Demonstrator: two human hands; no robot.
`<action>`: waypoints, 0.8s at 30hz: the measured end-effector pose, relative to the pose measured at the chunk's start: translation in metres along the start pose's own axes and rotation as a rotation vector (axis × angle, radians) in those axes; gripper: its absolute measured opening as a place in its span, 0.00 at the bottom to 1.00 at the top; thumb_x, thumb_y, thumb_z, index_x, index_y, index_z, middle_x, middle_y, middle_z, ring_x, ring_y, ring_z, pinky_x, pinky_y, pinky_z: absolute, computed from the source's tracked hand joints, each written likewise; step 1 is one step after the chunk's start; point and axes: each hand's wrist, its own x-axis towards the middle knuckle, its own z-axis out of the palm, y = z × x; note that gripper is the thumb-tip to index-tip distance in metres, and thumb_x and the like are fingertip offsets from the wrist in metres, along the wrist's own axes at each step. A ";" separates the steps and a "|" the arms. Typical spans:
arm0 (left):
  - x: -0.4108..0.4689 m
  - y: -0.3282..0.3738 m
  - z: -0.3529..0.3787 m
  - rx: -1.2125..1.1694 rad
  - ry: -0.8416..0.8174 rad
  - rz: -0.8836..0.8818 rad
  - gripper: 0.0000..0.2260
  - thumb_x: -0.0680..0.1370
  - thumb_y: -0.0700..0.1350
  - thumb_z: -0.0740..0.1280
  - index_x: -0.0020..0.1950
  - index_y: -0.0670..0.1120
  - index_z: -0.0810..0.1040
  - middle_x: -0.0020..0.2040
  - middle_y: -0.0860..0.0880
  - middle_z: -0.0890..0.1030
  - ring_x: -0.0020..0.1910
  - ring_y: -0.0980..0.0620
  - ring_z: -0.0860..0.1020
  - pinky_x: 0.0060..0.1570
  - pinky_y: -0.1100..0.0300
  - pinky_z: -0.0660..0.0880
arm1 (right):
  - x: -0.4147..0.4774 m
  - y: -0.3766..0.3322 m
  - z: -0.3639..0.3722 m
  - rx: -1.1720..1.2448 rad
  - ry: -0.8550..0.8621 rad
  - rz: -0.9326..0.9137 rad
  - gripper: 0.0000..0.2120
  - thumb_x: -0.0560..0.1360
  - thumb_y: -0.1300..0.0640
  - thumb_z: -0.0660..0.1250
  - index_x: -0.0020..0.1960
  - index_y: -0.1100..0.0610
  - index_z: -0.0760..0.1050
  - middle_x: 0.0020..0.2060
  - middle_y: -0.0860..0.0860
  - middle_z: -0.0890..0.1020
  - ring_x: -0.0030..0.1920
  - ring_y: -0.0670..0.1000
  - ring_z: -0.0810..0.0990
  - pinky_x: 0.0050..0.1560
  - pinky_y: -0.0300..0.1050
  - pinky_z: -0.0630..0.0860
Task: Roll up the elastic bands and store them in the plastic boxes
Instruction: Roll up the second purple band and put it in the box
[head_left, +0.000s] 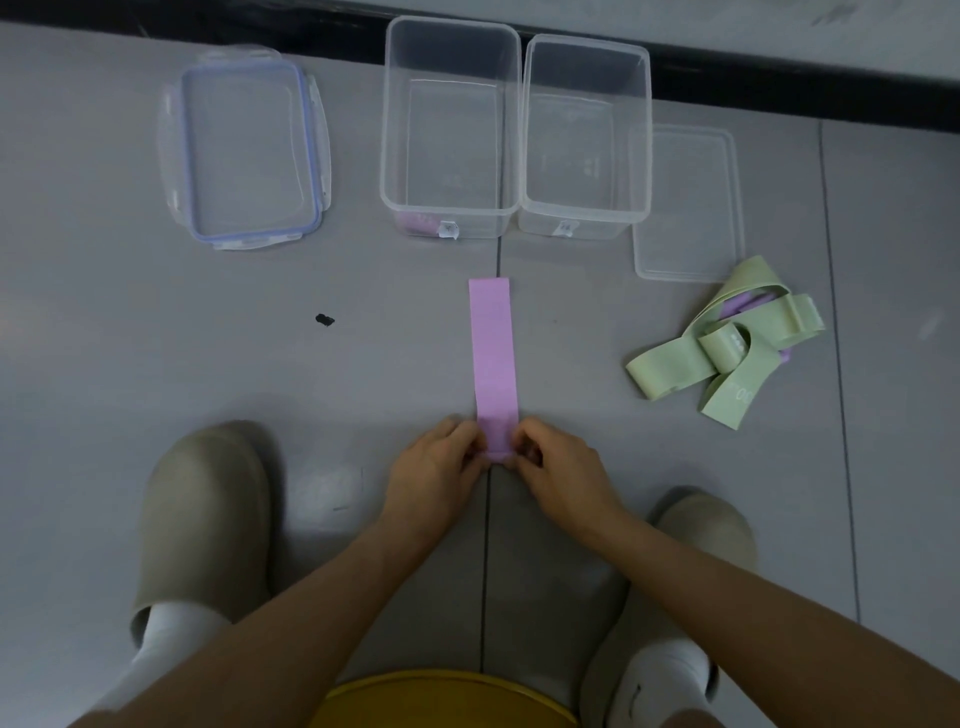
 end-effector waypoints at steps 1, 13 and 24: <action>0.000 0.001 0.000 -0.004 -0.006 -0.002 0.07 0.74 0.52 0.71 0.44 0.51 0.77 0.43 0.53 0.78 0.39 0.52 0.77 0.35 0.62 0.66 | 0.000 0.000 0.000 -0.003 0.002 -0.017 0.07 0.77 0.45 0.66 0.46 0.46 0.70 0.40 0.42 0.76 0.40 0.46 0.75 0.41 0.48 0.75; 0.009 0.011 0.002 0.073 -0.069 -0.069 0.07 0.76 0.53 0.65 0.46 0.50 0.76 0.45 0.51 0.78 0.42 0.48 0.78 0.38 0.53 0.75 | 0.007 0.000 0.001 -0.397 0.015 -0.303 0.11 0.75 0.46 0.57 0.50 0.50 0.73 0.43 0.51 0.78 0.38 0.55 0.79 0.30 0.50 0.77; 0.005 -0.001 0.003 0.139 0.036 0.101 0.12 0.78 0.58 0.61 0.47 0.51 0.77 0.44 0.52 0.77 0.42 0.49 0.78 0.34 0.53 0.74 | 0.017 0.000 0.002 -0.130 0.032 -0.095 0.05 0.77 0.46 0.66 0.48 0.47 0.75 0.45 0.45 0.80 0.45 0.49 0.78 0.44 0.50 0.76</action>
